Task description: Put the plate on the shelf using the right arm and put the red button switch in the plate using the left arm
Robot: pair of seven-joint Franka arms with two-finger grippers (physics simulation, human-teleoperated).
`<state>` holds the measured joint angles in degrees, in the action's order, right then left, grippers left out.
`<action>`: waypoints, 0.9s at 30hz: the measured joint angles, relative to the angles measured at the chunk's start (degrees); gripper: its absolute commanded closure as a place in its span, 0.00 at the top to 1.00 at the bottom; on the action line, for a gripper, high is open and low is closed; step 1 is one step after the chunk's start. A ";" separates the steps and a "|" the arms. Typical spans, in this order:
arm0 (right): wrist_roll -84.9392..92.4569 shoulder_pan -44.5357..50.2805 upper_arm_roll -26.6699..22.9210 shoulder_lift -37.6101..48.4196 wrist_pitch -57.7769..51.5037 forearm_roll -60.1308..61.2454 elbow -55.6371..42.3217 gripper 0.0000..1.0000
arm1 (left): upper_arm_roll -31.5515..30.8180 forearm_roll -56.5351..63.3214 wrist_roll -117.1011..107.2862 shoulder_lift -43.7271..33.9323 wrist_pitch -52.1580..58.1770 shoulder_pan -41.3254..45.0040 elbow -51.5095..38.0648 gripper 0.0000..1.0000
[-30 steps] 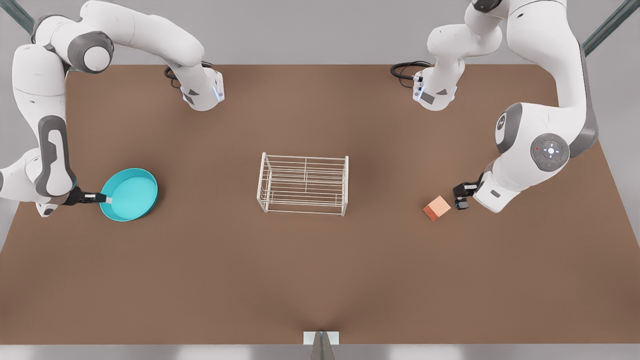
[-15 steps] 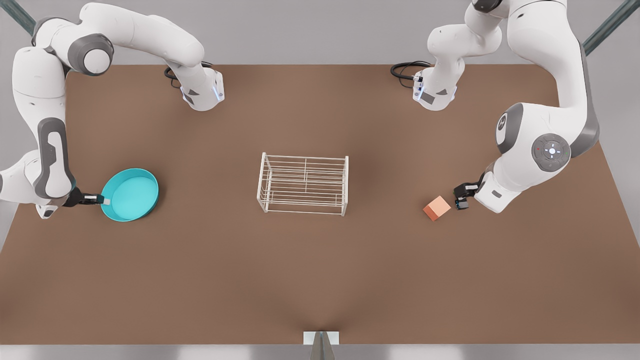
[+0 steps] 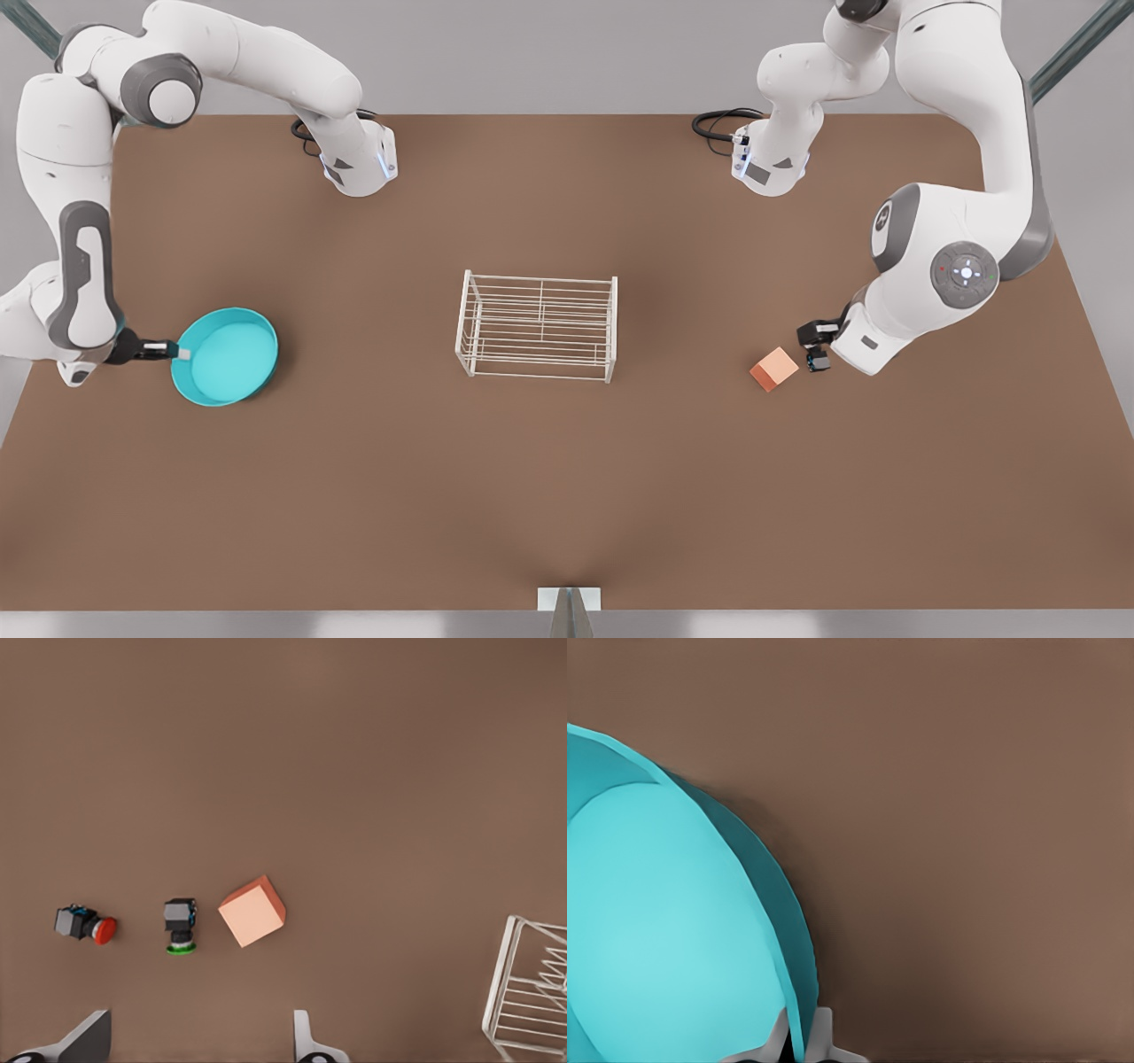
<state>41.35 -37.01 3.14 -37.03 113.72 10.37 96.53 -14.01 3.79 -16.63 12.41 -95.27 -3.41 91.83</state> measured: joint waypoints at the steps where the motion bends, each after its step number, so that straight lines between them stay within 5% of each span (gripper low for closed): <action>1: 0.02 0.02 0.49 0.87 -0.76 0.02 -0.01 0.21 | 0.03 -0.01 -0.03 0.03 0.10 -0.01 -0.02 1.00; 15: -3.37 8.38 14.90 13.89 -11.41 4.76 -0.63 0.21 | 0.38 0.33 -0.24 1.44 -0.83 -0.62 -0.22 1.00; 27: -17.27 25.70 18.63 18.06 -12.28 5.94 2.43 0.22 | 0.51 0.30 -0.30 1.67 -1.71 -0.77 -0.08 1.00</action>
<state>24.07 -11.31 21.77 -18.97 101.44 16.31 98.97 -13.50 4.09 -16.92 14.08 -96.98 -4.18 91.75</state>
